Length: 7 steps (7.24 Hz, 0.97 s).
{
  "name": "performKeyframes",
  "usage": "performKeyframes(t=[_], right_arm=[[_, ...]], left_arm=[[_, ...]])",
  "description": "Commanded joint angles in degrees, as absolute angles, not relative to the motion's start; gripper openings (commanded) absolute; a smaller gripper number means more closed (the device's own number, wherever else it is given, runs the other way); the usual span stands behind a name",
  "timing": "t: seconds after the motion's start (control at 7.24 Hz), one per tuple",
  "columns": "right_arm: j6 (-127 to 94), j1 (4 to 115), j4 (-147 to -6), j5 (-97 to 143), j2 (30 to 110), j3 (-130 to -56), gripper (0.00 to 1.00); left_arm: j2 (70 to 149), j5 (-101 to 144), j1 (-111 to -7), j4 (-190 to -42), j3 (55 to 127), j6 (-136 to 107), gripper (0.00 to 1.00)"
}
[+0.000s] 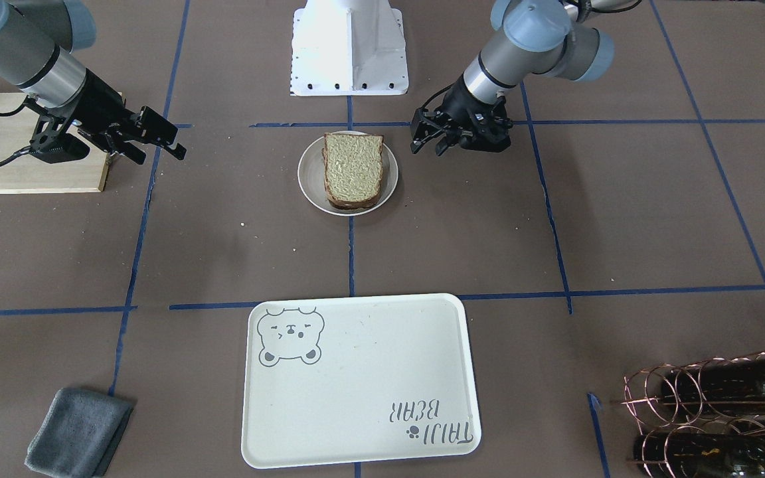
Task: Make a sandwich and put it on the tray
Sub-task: 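Grasp the rim of the white plate with the left gripper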
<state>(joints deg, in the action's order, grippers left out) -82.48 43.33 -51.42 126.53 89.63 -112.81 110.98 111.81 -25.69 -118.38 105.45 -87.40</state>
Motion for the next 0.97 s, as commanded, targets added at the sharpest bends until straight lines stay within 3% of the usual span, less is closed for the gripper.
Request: performKeyframes(t=[0.0, 0.55, 0.83], right_arm=[[-82.44, 43.24, -51.5, 126.3, 89.56, -112.68, 1.0], [-82.44, 43.07, -51.42, 126.21, 89.47, -112.24, 1.0], [-82.44, 43.07, -51.42, 126.21, 89.56, -112.15, 1.0]], left_arm=[[114.08, 108.28, -23.38, -116.98, 102.66, -87.63, 0.56], [115.48, 107.58, -21.62, -117.25, 100.11, -87.89, 0.43], [116.97, 107.58, -21.45, -117.25, 98.71, -87.89, 0.42]])
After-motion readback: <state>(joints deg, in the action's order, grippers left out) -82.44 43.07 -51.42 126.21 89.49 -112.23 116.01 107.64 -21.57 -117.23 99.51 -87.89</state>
